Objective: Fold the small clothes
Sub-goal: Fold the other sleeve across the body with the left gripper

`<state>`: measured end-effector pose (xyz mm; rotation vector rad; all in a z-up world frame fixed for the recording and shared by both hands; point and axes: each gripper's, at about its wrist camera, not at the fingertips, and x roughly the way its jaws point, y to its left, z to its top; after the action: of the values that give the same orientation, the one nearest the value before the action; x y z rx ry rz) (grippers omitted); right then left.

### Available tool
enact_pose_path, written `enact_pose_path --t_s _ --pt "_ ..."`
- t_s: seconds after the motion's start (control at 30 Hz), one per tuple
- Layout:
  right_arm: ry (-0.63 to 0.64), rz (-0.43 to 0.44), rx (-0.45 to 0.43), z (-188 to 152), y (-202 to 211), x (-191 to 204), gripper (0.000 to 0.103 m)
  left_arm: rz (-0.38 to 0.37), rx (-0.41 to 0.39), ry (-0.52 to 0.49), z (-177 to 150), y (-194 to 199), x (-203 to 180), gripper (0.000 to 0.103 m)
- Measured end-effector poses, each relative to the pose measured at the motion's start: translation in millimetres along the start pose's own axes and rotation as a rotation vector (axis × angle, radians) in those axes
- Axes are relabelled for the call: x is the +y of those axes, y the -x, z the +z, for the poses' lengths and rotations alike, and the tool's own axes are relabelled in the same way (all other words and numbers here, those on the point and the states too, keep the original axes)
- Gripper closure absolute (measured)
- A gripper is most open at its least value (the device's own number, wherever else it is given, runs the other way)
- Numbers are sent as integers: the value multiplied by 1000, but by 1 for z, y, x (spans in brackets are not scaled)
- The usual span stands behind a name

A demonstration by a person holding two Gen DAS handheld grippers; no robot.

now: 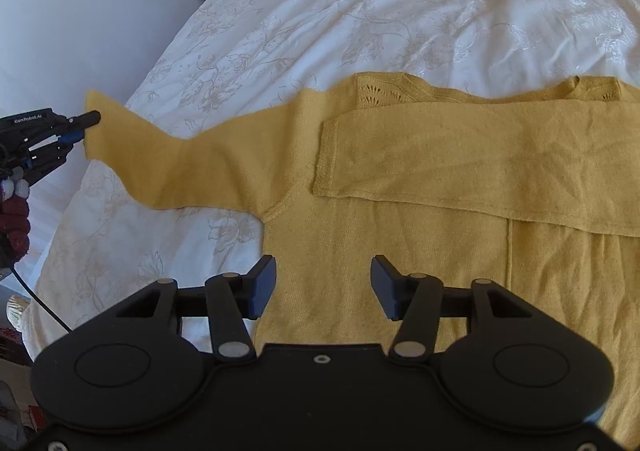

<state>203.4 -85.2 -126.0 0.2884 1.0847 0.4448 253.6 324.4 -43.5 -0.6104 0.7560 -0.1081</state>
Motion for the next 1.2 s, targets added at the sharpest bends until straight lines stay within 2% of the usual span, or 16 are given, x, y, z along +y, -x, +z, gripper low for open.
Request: enact_pose_path --t_s 0.27,0.4,0.57,0.7,0.77,0.87,0.93,1.0,1.1,1.2 --pt "-59 10 -44 -22 47 -52 44 -146 39 -59 -42 -57 -114 93" --pt "-109 -15 -71 -28 72 -88 44 -203 97 -84 -76 -98 -166 93" --pt "-151 -58 -98 -37 94 -123 44 -232 196 -140 -127 -147 -218 92" --pt "-185 -90 -112 -39 99 -142 44 -232 276 -173 -160 -174 -242 86" --pt "-194 -102 -115 -37 98 -148 44 -242 300 -190 -172 -176 -250 80" --pt "-190 -118 -117 -34 94 -151 44 -241 307 -243 -182 -168 -253 76" --pt "-182 -127 -118 -29 89 -150 44 -226 290 -299 -187 -156 -250 70" --pt "-171 -138 -125 -23 83 -149 44 -167 275 -363 -193 -145 -245 69" --pt "-168 -155 -143 -8 75 -145 44 -51 270 -399 -191 -141 -217 69" --pt "-166 -176 -154 12 63 -149 44 90 278 -391 -185 -143 -180 69"
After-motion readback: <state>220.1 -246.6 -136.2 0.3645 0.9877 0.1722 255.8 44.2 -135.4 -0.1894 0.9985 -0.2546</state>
